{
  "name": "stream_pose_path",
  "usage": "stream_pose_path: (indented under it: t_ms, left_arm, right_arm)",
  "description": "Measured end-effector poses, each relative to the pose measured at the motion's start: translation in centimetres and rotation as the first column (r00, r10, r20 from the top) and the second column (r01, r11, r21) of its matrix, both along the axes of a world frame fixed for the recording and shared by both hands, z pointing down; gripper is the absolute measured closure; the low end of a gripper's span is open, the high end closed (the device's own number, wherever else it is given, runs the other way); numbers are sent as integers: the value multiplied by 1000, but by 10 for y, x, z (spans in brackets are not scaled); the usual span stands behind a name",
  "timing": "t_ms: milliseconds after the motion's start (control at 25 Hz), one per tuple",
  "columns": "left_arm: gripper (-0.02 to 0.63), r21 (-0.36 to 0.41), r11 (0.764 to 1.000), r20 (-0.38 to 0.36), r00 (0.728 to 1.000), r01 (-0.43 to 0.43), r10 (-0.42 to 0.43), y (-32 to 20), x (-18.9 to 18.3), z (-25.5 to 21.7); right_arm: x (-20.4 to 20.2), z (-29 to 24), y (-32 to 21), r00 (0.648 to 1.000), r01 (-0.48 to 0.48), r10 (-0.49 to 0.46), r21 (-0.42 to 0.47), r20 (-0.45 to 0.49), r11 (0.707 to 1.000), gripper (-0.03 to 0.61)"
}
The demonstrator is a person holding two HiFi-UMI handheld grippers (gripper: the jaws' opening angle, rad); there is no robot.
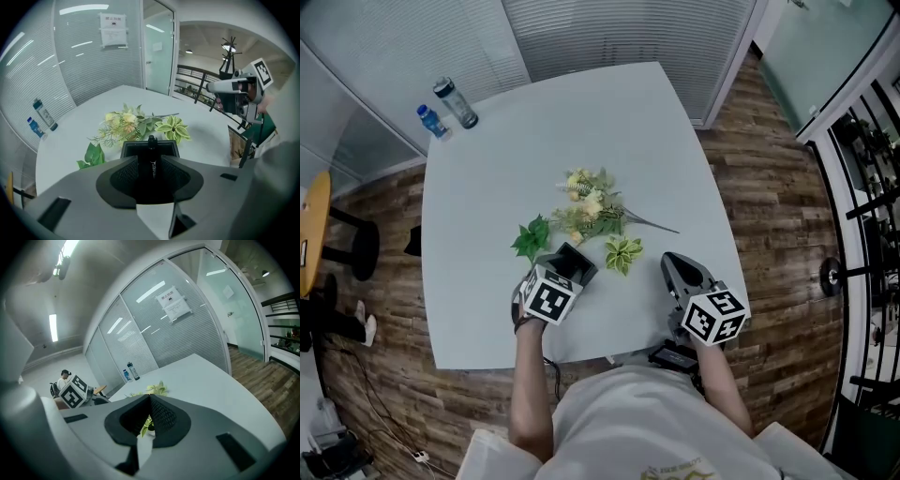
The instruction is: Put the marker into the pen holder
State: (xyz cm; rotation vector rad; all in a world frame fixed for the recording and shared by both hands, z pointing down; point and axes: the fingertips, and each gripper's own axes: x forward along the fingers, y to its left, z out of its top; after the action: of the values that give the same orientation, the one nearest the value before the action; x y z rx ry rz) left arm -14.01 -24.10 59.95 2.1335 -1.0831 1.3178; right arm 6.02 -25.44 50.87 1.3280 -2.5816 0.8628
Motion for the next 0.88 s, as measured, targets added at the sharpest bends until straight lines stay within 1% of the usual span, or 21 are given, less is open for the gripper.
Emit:
stream_pose_path:
  t_ms: [80,200,280,360,520,680,760,880]
  left_arm:
    - [453,24,999,-35,999,25,-24,1,-1,-5]
    - [451,52,997,-86,995,58,-53,8,-3,-15]
    - [453,75,993,-137,987,95,-84,13,-3,-23]
    - [461,113,984,-197,973,140,-116,16,-4,-33]
    - [519,181,956,-327,931,230,-162,25,-4,-58]
    - [560,237,924,-413,892,301,-184,31,-8,-84]
    - [575,266,903,-461,867,339,-189,35,-11,-100]
    - [597,307,865,-540,821,398,-187,39,-18,-126]
  right_arm:
    - [-3,-4,4,1000,7,-7,9,0,1000,562]
    - [-8,-12,10,1000,19,-19,24,1,1000,562]
    - [-13,-17,14,1000,30,-30,36,3,999,562]
    - [-18,-23,18,999,41,-41,50,3,998,563]
    - [-28,-36,26,998,63,-63,82,3,995,561]
    - [-39,-50,35,996,83,-85,116,10,990,563]
    - [-44,-58,40,995,93,-96,137,14,986,562]
    - [-50,-69,44,995,97,-102,169,16,981,563]
